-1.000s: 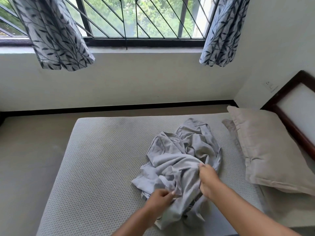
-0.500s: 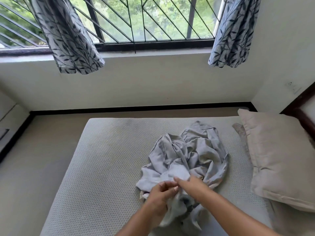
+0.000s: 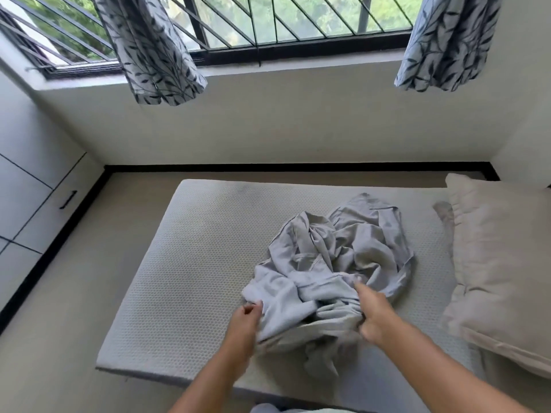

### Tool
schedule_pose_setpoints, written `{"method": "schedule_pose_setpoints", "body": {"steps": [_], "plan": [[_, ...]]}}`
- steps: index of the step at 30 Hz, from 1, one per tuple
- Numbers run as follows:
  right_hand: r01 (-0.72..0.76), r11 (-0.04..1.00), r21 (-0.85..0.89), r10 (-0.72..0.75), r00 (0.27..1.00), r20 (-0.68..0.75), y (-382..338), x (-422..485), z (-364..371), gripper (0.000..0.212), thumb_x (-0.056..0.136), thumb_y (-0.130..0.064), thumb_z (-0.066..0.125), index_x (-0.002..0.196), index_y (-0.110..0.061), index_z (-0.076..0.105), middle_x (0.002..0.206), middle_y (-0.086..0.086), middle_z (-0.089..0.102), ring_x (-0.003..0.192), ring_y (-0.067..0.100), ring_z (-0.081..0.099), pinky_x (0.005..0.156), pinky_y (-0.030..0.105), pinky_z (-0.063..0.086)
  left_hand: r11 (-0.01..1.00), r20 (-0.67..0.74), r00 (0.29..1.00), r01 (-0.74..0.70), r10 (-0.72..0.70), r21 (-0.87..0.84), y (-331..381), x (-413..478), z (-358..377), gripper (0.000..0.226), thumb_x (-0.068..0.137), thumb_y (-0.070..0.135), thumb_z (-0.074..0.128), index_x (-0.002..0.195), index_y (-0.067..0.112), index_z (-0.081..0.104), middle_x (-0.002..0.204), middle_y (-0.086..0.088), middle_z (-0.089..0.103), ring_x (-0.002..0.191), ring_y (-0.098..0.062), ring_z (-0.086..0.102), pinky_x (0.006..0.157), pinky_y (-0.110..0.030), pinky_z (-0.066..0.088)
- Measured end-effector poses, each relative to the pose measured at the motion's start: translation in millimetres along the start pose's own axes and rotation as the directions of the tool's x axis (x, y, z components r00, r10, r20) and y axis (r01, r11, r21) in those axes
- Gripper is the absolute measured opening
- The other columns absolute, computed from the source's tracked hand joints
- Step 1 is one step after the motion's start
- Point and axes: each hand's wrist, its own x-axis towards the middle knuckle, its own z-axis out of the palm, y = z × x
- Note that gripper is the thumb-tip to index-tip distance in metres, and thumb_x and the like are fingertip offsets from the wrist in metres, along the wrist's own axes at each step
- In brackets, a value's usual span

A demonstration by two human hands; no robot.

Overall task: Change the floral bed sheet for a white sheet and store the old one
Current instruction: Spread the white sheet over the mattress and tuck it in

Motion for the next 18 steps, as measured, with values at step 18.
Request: {"method": "schedule_pose_setpoints", "body": {"steps": [18], "plan": [[0.394, 0.783, 0.481, -0.551, 0.798, 0.243, -171, -57, -25, 0.031, 0.106, -0.033, 0.045, 0.112, -0.013, 0.068, 0.107, 0.013, 0.076, 0.097, 0.028, 0.074, 0.085, 0.052, 0.059, 0.587, -0.153, 0.89, -0.403, 0.429, -0.702, 163, 16, -43, 0.03, 0.101, 0.031, 0.045, 0.11, 0.011, 0.067, 0.098, -0.013, 0.07, 0.093, -0.028, 0.068, 0.082, -0.048, 0.058]]}}
